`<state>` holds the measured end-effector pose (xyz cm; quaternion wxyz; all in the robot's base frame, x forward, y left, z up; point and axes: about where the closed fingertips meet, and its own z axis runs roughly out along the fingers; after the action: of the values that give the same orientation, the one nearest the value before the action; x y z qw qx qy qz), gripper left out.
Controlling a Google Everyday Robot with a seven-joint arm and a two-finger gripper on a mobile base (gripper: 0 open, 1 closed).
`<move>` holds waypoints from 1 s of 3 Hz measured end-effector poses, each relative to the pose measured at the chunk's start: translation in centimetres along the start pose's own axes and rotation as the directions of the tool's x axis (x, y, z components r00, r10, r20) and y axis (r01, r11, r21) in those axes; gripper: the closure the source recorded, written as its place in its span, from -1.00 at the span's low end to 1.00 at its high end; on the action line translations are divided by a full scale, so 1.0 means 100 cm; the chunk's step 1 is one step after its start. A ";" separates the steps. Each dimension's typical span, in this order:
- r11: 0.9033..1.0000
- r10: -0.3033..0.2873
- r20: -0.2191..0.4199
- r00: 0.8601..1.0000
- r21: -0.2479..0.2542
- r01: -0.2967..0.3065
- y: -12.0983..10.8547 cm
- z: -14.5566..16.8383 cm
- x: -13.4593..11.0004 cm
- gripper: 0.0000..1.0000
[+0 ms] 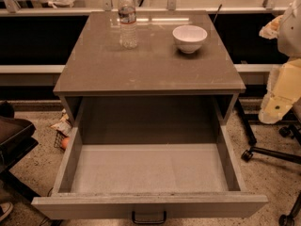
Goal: Place water bottle into top drawer
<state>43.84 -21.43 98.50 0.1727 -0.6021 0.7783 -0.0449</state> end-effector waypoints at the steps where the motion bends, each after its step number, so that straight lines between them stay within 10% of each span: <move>1: 1.000 0.000 0.000 1.000 0.000 0.000 0.000 0.000 0.000 -1.00; 2: 0.999 0.017 0.116 0.993 0.026 -0.020 -0.021 0.007 -0.017 -1.00; 3: 0.994 0.094 0.328 0.940 0.019 -0.106 -0.073 0.021 -0.051 -1.00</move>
Offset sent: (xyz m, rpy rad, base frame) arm 0.0864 0.0363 0.0122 0.3742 -0.1741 0.0335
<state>52.33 -18.23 99.63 0.3121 -0.5575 0.7677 0.0501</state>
